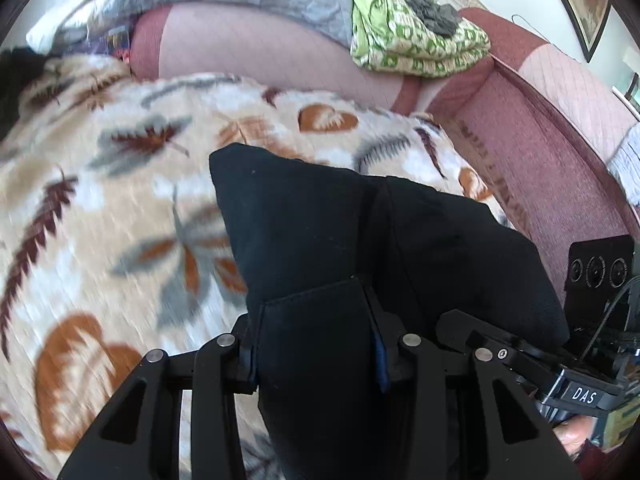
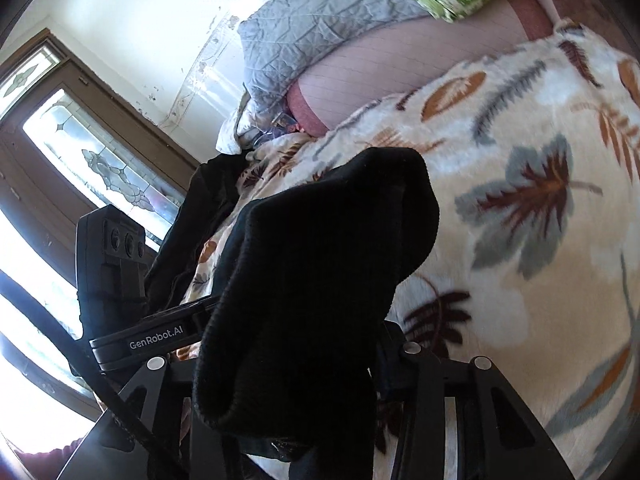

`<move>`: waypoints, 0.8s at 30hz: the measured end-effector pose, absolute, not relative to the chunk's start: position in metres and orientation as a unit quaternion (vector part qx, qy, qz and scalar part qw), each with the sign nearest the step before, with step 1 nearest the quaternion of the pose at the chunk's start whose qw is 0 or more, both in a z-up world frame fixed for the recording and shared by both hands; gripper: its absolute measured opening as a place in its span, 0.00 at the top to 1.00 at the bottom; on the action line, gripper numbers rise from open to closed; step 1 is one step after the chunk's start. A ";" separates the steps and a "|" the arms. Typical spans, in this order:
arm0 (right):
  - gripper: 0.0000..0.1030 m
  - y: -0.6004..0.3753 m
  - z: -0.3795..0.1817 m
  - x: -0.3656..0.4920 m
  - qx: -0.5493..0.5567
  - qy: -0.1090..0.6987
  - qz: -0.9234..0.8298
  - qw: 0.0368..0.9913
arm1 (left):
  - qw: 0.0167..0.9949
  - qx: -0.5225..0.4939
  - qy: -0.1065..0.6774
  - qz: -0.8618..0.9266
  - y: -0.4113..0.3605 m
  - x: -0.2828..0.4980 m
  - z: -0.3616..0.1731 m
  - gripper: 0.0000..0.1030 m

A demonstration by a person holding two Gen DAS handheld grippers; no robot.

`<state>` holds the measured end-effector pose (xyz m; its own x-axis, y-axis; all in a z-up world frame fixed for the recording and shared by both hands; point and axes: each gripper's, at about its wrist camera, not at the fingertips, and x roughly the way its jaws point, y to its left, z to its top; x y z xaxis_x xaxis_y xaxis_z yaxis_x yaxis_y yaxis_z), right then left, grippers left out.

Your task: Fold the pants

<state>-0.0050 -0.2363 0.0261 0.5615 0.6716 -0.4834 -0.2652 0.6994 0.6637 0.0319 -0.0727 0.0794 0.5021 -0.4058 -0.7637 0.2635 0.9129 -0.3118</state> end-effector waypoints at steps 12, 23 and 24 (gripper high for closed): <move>0.58 -0.218 0.054 0.079 0.228 0.354 0.272 0.865 | 0.876 -0.052 0.453 -0.156 -0.068 0.111 0.098 0.62; 0.58 -0.211 0.018 0.148 0.255 0.369 0.258 0.856 | 0.864 -0.034 0.483 -0.136 -0.068 0.177 0.057 0.62; 0.58 -0.210 0.010 0.153 0.259 0.378 0.256 0.851 | 0.860 -0.037 0.490 -0.133 -0.066 0.182 0.048 0.61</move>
